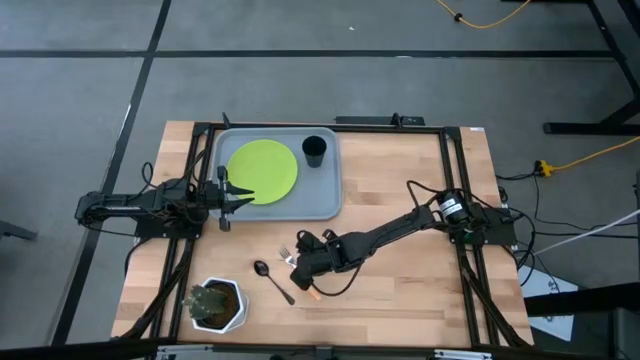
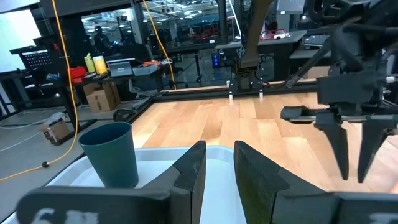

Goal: Pick and place plate/cup/fork/spoon on tray
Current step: Put the orange fork on the blue serving tray to the right of the green plate

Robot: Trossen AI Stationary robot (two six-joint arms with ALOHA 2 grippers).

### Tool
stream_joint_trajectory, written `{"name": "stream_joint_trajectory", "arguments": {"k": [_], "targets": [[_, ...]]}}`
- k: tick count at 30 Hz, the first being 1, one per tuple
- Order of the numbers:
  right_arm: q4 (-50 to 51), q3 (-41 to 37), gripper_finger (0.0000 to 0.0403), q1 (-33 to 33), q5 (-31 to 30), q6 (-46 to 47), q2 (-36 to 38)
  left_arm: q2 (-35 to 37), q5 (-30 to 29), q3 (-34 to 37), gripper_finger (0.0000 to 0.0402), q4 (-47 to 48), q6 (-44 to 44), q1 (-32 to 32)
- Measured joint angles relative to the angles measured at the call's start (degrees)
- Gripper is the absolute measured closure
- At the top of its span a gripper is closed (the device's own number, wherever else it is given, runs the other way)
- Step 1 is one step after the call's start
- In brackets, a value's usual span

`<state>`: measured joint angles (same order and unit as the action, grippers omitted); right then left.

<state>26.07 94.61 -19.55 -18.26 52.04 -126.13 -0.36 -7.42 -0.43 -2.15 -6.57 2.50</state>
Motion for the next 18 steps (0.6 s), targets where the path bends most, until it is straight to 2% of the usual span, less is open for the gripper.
{"name": "stream_joint_trajectory", "arguments": {"k": [6,11,18], "targets": [[-0.7,4.9,0.0333,-0.7,-0.1,-1.5,-0.3,0.0,0.0,0.0,0.0325,0.0,0.0,0.0],[5.3,15.6,0.0333,-0.5,0.9,-1.7,-6.4,0.0,0.0,0.0,0.0325,0.0,0.0,0.0],[26.6,35.2,0.0333,-0.7,2.0,-3.4,-16.0,0.0,0.0,0.0,0.0325,0.0,0.0,0.0]]}}
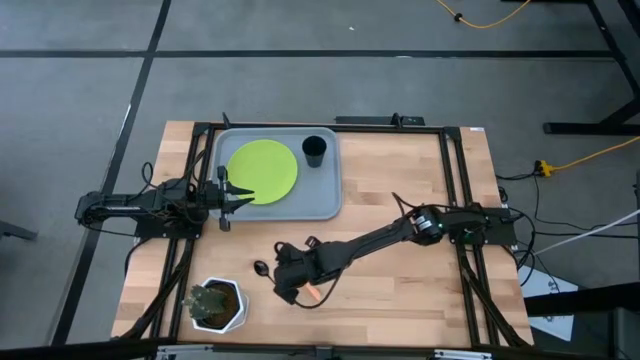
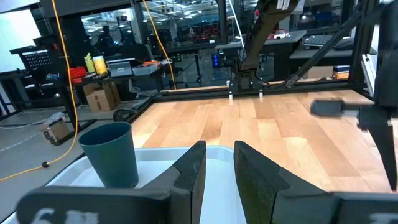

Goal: Pick and place plate/cup/fork/spoon on tray
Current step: Put the orange fork on the blue serving tray to the right of the green plate

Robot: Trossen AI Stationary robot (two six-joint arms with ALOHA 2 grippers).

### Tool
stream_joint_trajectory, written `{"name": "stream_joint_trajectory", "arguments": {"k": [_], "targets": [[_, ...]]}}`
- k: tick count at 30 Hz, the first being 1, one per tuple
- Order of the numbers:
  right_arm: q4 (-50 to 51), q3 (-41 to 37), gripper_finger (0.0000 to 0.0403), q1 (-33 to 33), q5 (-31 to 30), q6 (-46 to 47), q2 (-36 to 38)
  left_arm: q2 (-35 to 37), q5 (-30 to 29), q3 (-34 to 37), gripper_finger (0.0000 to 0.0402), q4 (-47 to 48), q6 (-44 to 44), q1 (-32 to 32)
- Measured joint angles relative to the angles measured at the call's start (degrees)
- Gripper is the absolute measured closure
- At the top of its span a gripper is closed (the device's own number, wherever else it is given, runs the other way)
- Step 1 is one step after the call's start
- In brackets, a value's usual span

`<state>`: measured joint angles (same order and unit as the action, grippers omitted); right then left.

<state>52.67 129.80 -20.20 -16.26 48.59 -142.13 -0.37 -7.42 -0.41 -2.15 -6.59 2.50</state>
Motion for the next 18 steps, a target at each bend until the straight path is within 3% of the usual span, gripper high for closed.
{"name": "stream_joint_trajectory", "arguments": {"k": [5,9,13,18], "targets": [[4.0,2.8,0.0334,-0.9,-1.9,-0.1,-0.4,0.0,0.0,0.0,0.0325,0.0,0.0,0.0],[6.2,1.8,0.0328,-2.4,-3.5,6.5,-0.4,0.0,0.0,0.0,0.0325,0.0,0.0,0.0],[6.6,-0.2,0.0302,-3.4,-3.2,12.2,-0.5,0.0,0.0,0.0,0.0325,0.0,0.0,0.0],[5.9,-2.4,0.0270,-3.8,-2.1,12.7,-0.5,0.0,0.0,0.0,0.0325,0.0,0.0,0.0]]}}
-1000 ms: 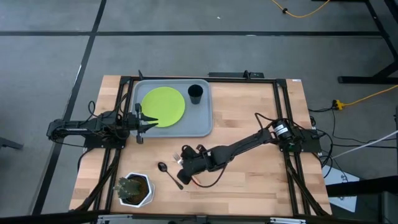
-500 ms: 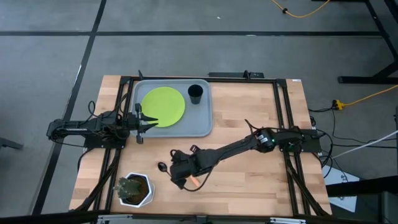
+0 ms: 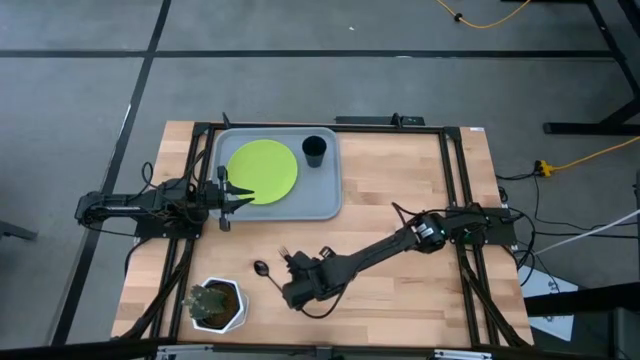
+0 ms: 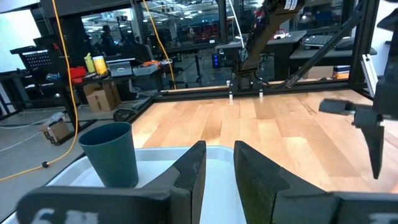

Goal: Pick and place plate/cup/fork/spoon on tray
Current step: Put the orange fork on the blue serving tray to the right of the green plate

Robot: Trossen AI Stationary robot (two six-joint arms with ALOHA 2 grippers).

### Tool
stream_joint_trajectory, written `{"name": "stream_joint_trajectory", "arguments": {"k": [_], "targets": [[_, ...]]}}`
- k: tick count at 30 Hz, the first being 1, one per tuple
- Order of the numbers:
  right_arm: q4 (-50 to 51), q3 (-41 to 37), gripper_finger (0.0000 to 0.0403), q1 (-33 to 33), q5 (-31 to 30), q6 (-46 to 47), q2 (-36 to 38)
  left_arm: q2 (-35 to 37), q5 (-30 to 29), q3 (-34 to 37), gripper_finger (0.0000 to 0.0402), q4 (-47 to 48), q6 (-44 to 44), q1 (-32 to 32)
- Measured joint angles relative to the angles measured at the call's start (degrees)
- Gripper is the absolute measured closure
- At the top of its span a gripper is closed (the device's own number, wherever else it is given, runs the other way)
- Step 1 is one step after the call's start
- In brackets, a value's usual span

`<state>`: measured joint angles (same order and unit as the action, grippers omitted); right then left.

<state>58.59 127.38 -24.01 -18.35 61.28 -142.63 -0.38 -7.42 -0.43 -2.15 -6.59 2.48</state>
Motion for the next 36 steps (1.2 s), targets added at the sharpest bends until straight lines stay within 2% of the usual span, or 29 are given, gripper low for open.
{"name": "stream_joint_trajectory", "arguments": {"k": [7,15,22,27,31,36], "targets": [[-7.7,-6.1,0.0270,0.3,5.0,-0.1,0.0,0.0,0.0,0.0,0.0325,0.0,0.0,0.0],[-10.0,-9.9,0.0277,0.2,4.3,0.0,0.7,0.0,0.0,0.0,0.0325,0.0,0.0,0.0],[-10.6,-10.4,0.0351,0.6,3.6,-0.1,0.6,0.0,0.0,0.0,0.0325,0.0,0.0,0.0],[-7.9,-7.6,0.0351,1.8,3.4,-0.3,0.1,0.0,0.0,0.0,0.0325,0.0,0.0,0.0],[-0.7,-2.4,0.0351,4.1,-1.6,0.0,-0.7,0.0,0.0,0.0,0.0325,0.0,0.0,0.0],[8.2,7.5,0.0351,6.9,-6.1,5.5,-0.3,0.0,0.0,0.0,0.0325,0.0,0.0,0.0]]}}
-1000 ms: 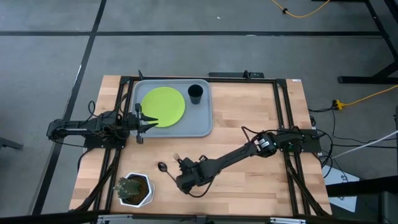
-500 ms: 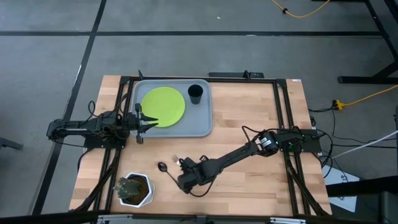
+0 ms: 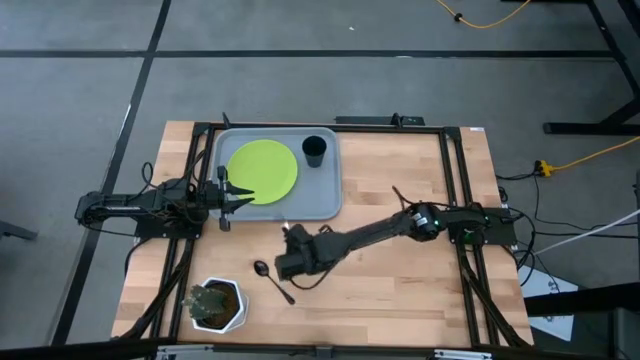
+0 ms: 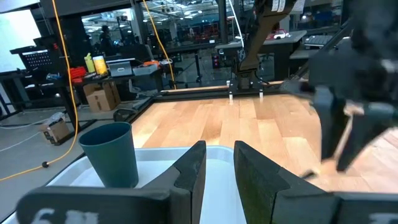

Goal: Pick and place plate/cup/fork/spoon on tray
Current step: Put the orange fork on the blue serving tray to the right of the green plate

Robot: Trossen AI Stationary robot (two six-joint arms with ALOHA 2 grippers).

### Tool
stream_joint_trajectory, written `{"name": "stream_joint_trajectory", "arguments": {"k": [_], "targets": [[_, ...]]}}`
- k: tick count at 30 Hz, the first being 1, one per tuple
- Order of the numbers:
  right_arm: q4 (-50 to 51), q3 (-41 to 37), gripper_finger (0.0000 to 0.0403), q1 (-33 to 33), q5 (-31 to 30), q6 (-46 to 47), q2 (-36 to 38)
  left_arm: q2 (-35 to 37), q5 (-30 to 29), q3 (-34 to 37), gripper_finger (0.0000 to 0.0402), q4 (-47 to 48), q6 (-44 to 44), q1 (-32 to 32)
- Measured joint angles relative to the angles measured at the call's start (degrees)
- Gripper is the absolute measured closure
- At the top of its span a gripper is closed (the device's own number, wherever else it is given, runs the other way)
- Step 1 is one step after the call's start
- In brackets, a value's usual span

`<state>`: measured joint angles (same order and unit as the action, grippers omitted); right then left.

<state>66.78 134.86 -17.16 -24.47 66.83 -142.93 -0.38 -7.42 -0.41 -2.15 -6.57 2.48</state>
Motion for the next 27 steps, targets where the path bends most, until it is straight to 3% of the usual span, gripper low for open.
{"name": "stream_joint_trajectory", "arguments": {"k": [5,20,27], "targets": [[1.2,-1.7,0.0351,4.5,0.1,5.1,3.3,0.0,0.0,0.0,0.0325,0.0,0.0,0.0],[13.1,-3.6,0.0351,13.0,6.7,13.9,3.5,0.0,0.0,0.0,0.0325,0.0,0.0,0.0],[5.1,-9.4,0.0351,17.4,11.5,12.9,3.5,0.0,0.0,0.0,0.0325,0.0,0.0,0.0]]}}
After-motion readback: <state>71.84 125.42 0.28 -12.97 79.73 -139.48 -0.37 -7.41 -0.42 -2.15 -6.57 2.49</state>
